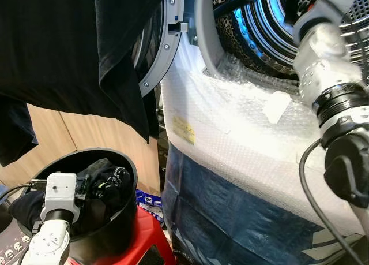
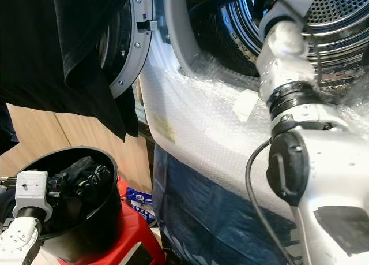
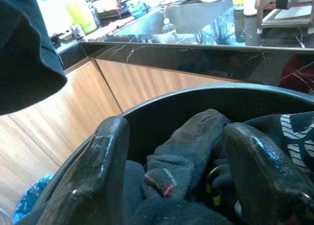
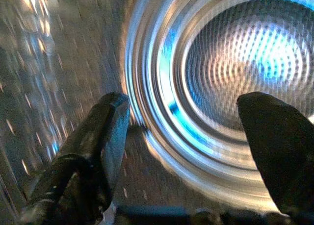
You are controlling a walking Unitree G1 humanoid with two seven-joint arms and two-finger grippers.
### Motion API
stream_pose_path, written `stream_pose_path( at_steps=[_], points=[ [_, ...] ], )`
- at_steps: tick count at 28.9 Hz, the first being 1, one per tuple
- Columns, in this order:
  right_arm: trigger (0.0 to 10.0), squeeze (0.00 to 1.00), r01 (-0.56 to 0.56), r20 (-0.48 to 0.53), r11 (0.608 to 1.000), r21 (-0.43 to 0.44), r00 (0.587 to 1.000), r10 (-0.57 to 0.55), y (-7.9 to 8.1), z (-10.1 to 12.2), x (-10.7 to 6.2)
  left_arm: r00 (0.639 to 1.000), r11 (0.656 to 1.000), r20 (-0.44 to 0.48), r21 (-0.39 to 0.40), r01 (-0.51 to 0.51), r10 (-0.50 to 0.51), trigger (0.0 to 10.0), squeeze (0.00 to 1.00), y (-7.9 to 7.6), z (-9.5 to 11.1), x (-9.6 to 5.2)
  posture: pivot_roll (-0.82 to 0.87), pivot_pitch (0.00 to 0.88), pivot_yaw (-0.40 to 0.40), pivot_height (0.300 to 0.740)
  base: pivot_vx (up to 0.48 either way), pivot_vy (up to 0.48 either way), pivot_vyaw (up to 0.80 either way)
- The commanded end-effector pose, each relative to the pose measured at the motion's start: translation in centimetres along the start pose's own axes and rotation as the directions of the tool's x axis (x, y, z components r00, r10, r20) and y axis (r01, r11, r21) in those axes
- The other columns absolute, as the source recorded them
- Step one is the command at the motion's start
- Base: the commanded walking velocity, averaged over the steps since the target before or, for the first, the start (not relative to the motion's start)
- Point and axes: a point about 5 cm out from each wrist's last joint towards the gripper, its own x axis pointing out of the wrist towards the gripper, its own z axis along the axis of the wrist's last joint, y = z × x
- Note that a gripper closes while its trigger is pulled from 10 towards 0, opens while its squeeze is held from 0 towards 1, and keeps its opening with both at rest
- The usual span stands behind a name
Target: Clothes washing
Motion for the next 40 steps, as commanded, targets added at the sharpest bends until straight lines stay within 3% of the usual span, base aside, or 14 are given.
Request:
stream_pose_path(
  at_steps=[1, 9, 11, 13, 15, 23, 25, 26, 29, 30, 32, 37, 39, 40],
  points=[
    [10.0, 0.0, -0.034, 0.05, 0.999, 0.021, 0.998, 0.033, 0.4, 1.6, 0.3, 1.0, 1.0, 0.022, 0.01, -0.014, 0.014, 10.0, 0.0, 0.0, 0.2, 0.1, 0.07, 0.0, 0.026, 0.74, 0.0, 0.0, 0.0],
    [10.0, 0.0, -0.279, 0.094, 0.939, 0.203, 0.96, 0.265, 1.7, 1.6, -0.1, 0.999, 0.999, 0.016, 0.008, -0.036, 0.036, 10.0, 0.0, 0.3, 0.1, -0.2, 0.07, 0.0, 0.016, 0.74, 0.0, 0.0, 0.0],
    [10.0, 0.0, -0.434, 0.217, 0.844, 0.316, 0.899, 0.381, 2.1, 2.2, -0.6, 0.999, 0.999, 0.012, 0.01, -0.033, 0.033, 10.0, 0.0, 0.2, 0.0, -0.5, 0.07, 0.0, 0.01, 0.74, 0.0, 0.0, 0.0],
    [10.0, 0.0, -0.495, 0.259, 0.8, 0.339, 0.867, 0.426, 2.4, 2.3, -0.9, 0.999, 0.999, 0.012, 0.014, -0.031, 0.031, 10.0, 0.0, 0.2, 0.0, -0.5, 0.06, 0.0, 0.01, 0.74, 0.0, 0.0, 0.0],
    [10.0, 0.0, -0.621, 0.354, 0.703, 0.346, 0.78, 0.515, 3.1, 2.3, -2.4, 1.0, 0.999, 0.016, 0.02, -0.026, 0.026, 10.0, 0.0, 0.0, 0.0, -0.6, 0.07, 0.0, 0.008, 0.74, 0.0, 0.0, 0.0],
    [10.0, 0.0, -0.75, 0.452, 0.591, 0.295, 0.655, 0.605, 3.3, 2.0, -5.6, 1.0, 1.0, 0.018, 0.019, -0.021, 0.02, 10.0, 0.0, -0.2, -0.1, -0.7, 0.05, 0.0, 0.013, 0.74, 0.0, 0.0, 0.0],
    [10.0, 0.0, -0.851, 0.501, 0.446, 0.277, 0.524, 0.689, 3.3, 0.8, -8.7, 1.0, 0.999, 0.027, 0.032, -0.006, 0.005, 10.0, 0.0, -0.5, 0.1, -0.7, 0.06, 0.0, 0.005, 0.74, 0.0, 0.0, 0.0],
    [10.0, 0.0, -0.926, 0.53, 0.264, 0.268, 0.371, 0.763, 3.7, -0.4, -12.5, 0.999, 0.999, 0.039, 0.036, -0.006, 0.005, 10.0, 0.0, -0.5, 0.3, -0.7, 0.07, 0.0, 0.002, 0.74, 0.0, 0.0, 0.0],
    [10.0, 0.0, -0.953, 0.513, 0.099, 0.285, 0.239, 0.825, 4.2, -1.9, -16.4, 0.997, 0.999, 0.077, 0.041, -0.025, 0.022, 10.0, 0.0, -0.3, 0.8, -0.8, 0.07, 0.0, -0.004, 0.74, 0.0, 0.0, 0.0],
    [10.0, 0.0, -0.953, 0.513, 0.099, 0.285, 0.239, 0.825, 4.2, -1.9, -16.4, 0.997, 0.999, 0.077, 0.041, -0.025, 0.022, 10.0, 0.0, -0.3, 0.8, -0.8, 0.07, 0.0, -0.004, 0.74, 0.0, 0.0, 0.0],
    [10.0, 0.0, -0.943, 0.459, -0.03, 0.331, 0.133, 0.878, 4.6, -3.7, -19.8, 0.992, 0.997, 0.113, 0.039, -0.06, 0.055, 10.0, 0.0, 0.1, 1.5, -0.8, 0.07, 0.0, -0.008, 0.74, 0.0, 0.0, 0.0],
    [10.0, 0.0, -0.84, 0.322, -0.142, 0.524, 0.041, 0.946, 4.7, -8.6, -25.0, 0.983, 0.994, 0.156, 0.04, -0.098, 0.091, 10.0, 0.0, 0.8, 2.4, -0.6, 0.07, 0.0, -0.014, 0.74, 0.0, 0.0, 0.0],
    [10.0, 0.0, -0.8, 0.277, -0.134, 0.585, 0.042, 0.96, 4.4, -10.3, -26.2, 0.983, 0.994, 0.154, 0.04, -0.105, 0.097, 10.0, 0.0, 0.9, 2.4, -0.5, 0.07, 0.0, -0.014, 0.74, 0.0, 0.0, 0.0],
    [10.0, 0.0, -0.76, 0.19, -0.077, 0.645, 0.062, 0.98, 4.0, -12.5, -27.2, 0.983, 0.993, 0.155, 0.04, -0.107, 0.1, 10.0, 0.0, 1.0, 2.4, -0.6, 0.07, 0.0, -0.017, 0.74, 0.0, 0.0, 0.0]
  ],
)
